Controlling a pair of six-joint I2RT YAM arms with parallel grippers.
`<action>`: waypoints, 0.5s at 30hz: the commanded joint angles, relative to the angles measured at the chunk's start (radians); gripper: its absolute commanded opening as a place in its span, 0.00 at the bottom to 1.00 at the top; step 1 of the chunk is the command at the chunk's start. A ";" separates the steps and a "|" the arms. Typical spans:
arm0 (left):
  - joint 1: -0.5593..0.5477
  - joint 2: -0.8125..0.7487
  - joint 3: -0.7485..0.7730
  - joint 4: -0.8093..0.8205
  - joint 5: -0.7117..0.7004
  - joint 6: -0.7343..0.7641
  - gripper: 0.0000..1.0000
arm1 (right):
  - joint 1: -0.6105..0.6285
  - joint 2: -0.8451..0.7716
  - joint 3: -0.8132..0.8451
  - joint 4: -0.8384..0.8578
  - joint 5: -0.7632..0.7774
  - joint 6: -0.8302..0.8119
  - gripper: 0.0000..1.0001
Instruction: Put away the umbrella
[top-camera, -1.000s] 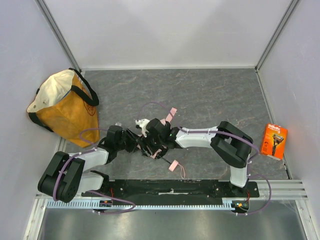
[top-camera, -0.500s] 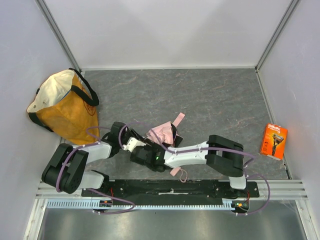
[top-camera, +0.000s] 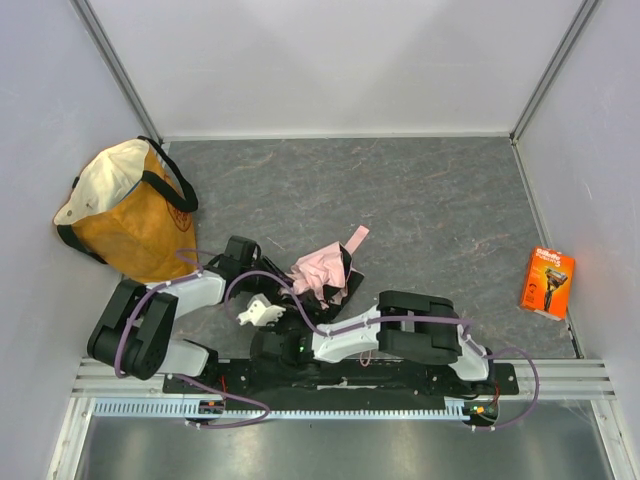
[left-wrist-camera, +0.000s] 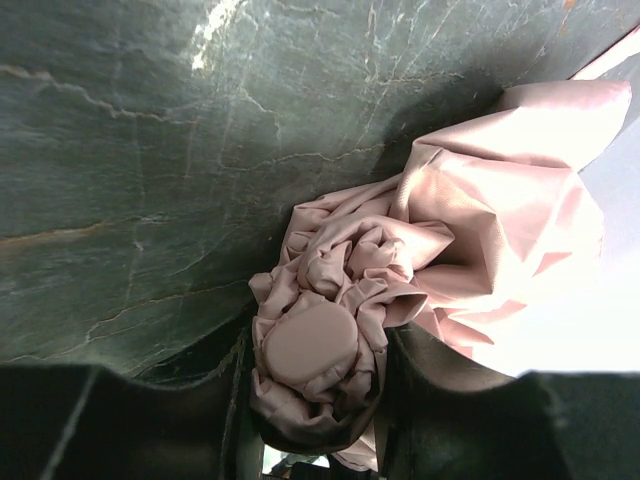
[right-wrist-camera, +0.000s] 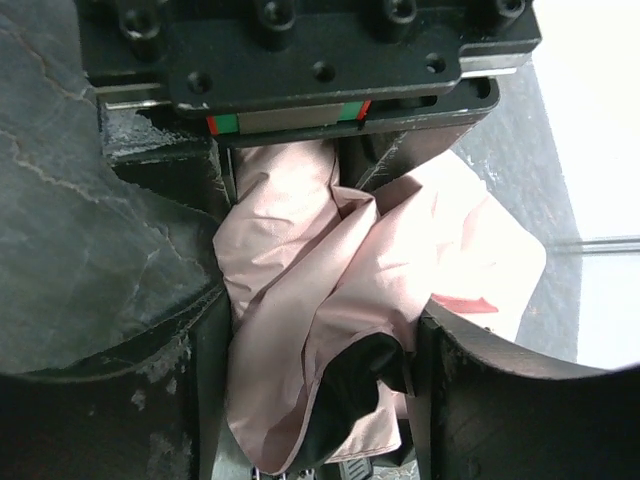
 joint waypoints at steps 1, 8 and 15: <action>0.006 0.046 -0.042 -0.276 -0.092 0.045 0.02 | -0.027 0.152 -0.033 -0.054 0.009 -0.008 0.66; 0.004 0.027 -0.033 -0.333 -0.084 0.060 0.02 | -0.045 0.225 -0.013 -0.056 0.095 -0.049 0.43; 0.004 0.033 -0.048 -0.311 -0.074 0.048 0.02 | -0.064 0.197 -0.039 -0.047 -0.031 -0.052 0.00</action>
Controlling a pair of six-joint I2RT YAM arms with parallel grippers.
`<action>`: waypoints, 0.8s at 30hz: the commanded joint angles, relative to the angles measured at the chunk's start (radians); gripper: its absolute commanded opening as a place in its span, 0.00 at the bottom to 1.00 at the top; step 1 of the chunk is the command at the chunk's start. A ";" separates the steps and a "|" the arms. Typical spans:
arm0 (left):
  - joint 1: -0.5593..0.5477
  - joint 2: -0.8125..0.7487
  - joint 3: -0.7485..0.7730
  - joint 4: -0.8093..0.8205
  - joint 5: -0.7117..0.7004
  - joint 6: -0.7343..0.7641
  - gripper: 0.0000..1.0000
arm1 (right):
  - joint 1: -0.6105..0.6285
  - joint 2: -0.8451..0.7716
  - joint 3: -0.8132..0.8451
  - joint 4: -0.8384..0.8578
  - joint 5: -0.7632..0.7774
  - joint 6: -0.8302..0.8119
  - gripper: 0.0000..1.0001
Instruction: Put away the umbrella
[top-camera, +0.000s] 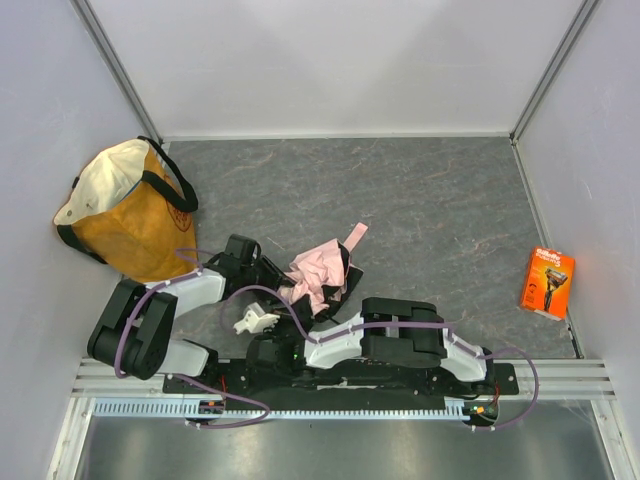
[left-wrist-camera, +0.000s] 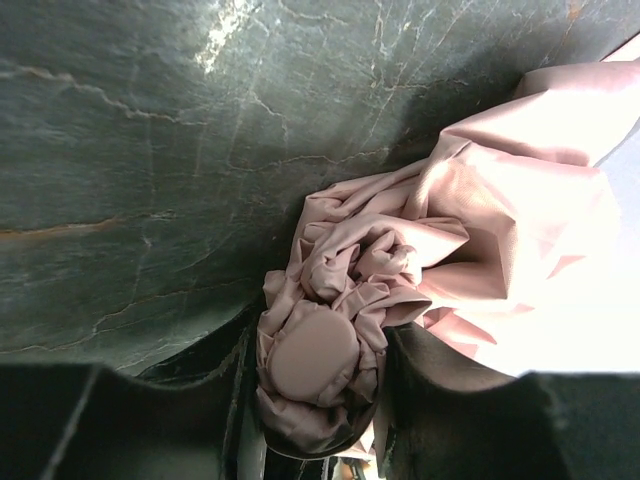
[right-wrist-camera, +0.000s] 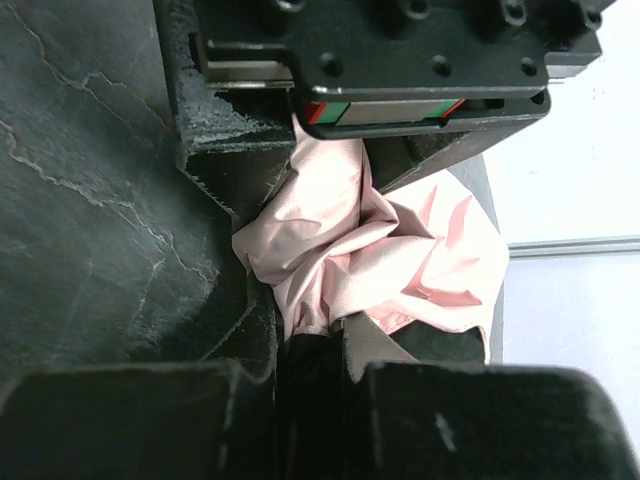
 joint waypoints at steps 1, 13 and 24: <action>-0.001 0.027 -0.075 -0.260 -0.061 0.045 0.02 | -0.084 0.070 -0.089 -0.120 -0.215 0.061 0.00; 0.005 -0.204 -0.073 -0.193 -0.172 0.109 0.64 | -0.225 -0.080 -0.210 -0.021 -0.888 0.070 0.00; 0.114 -0.655 -0.211 -0.094 -0.229 0.161 0.92 | -0.405 -0.128 -0.250 0.033 -1.364 0.090 0.00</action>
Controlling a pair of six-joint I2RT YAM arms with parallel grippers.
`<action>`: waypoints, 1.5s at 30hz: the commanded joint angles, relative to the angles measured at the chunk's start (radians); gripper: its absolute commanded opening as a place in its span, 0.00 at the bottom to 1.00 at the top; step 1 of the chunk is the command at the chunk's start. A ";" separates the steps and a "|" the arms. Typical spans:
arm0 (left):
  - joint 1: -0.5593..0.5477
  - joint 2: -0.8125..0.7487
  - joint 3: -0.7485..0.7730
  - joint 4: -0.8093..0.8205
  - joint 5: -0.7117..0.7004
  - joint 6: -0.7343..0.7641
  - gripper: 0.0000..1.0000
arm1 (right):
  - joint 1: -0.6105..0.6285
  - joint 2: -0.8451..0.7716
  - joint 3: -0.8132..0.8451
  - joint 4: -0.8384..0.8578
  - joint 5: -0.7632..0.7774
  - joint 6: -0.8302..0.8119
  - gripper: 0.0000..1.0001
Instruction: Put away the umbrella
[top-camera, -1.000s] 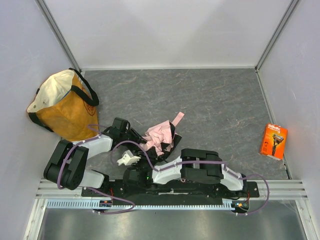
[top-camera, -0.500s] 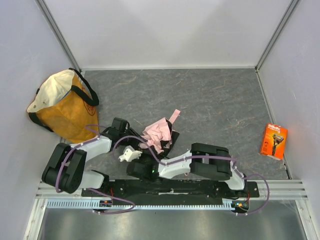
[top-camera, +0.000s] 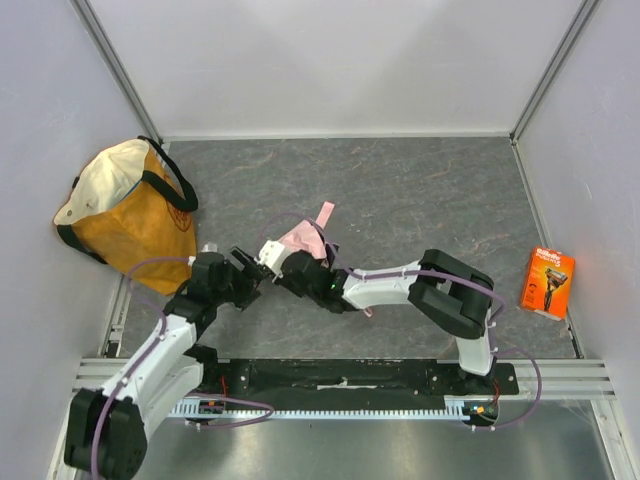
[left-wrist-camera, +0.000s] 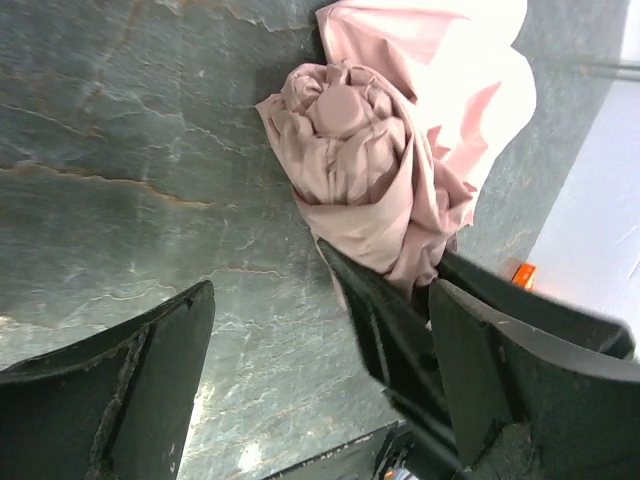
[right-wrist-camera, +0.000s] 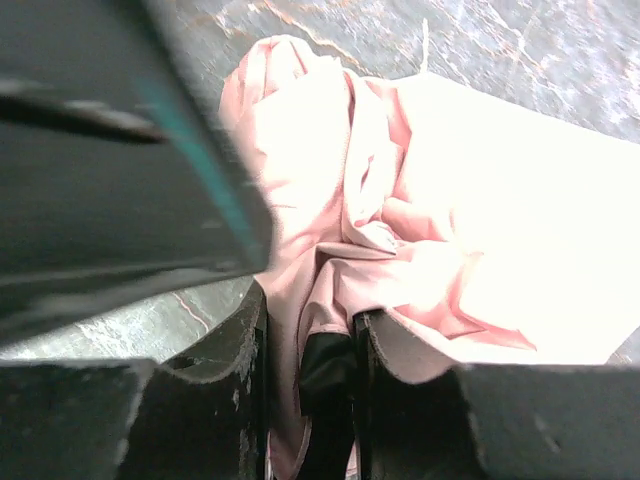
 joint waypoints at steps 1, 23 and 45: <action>0.044 -0.170 -0.096 0.030 0.008 0.048 0.93 | -0.078 0.124 -0.090 -0.206 -0.490 0.117 0.00; 0.143 -0.016 -0.203 0.365 0.175 -0.108 0.95 | -0.297 0.302 0.021 -0.272 -0.918 0.238 0.00; 0.143 0.113 -0.150 0.320 -0.118 -0.319 0.95 | -0.348 0.426 0.183 -0.370 -1.054 0.387 0.00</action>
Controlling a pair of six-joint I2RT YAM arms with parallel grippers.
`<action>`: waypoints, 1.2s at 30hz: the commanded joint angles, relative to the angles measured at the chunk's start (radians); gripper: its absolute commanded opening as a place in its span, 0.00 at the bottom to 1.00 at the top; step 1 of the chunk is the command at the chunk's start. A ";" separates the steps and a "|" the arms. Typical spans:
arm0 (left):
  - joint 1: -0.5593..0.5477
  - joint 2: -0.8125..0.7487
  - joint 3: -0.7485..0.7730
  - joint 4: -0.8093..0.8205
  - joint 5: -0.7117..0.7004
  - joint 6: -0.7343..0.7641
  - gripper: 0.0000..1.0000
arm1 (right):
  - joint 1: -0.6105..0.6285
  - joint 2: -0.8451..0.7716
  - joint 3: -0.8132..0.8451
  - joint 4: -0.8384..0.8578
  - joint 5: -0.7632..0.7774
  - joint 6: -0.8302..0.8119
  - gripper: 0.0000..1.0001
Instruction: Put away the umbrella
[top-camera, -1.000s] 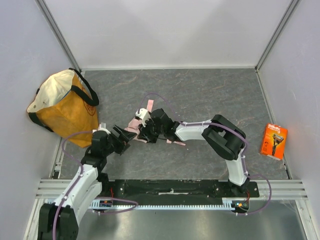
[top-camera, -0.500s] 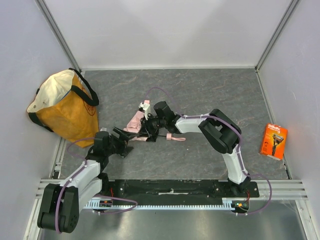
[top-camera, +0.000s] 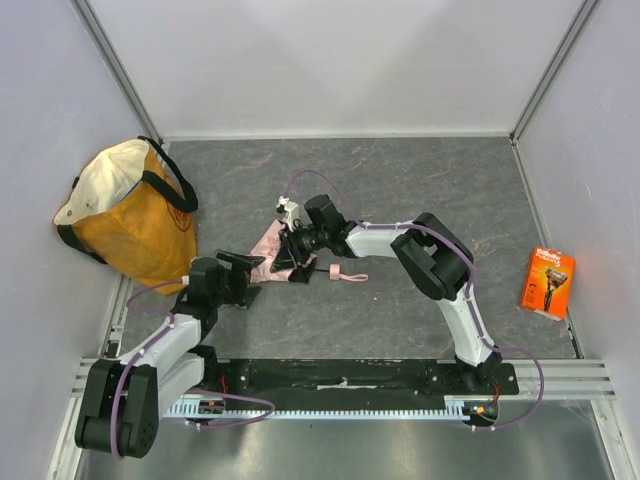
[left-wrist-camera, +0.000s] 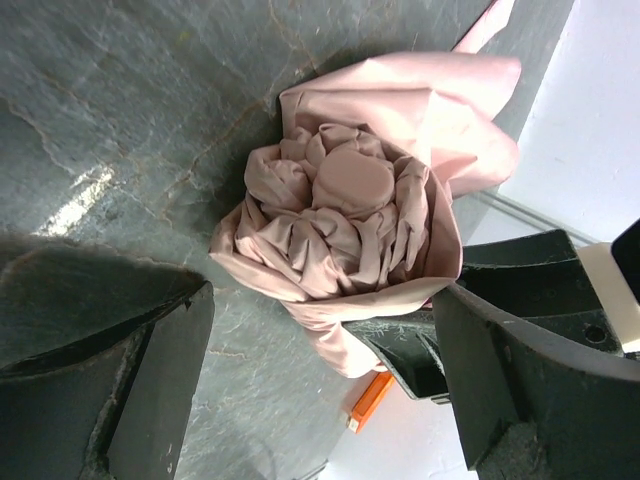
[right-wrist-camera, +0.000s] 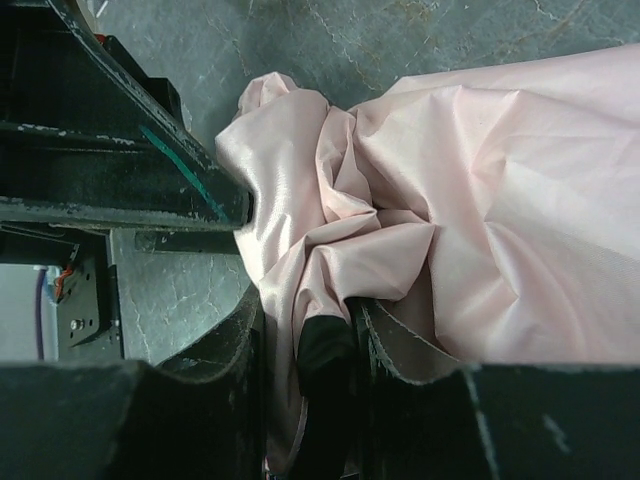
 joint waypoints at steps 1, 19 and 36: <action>0.005 0.023 0.029 -0.035 -0.121 0.008 0.95 | 0.007 0.192 -0.065 -0.398 -0.013 0.015 0.00; -0.119 0.233 0.134 -0.112 -0.265 -0.034 0.92 | -0.042 0.267 0.001 -0.364 -0.151 0.123 0.00; -0.211 0.330 0.197 -0.041 -0.416 0.069 0.45 | -0.040 0.268 0.008 -0.375 -0.185 0.127 0.00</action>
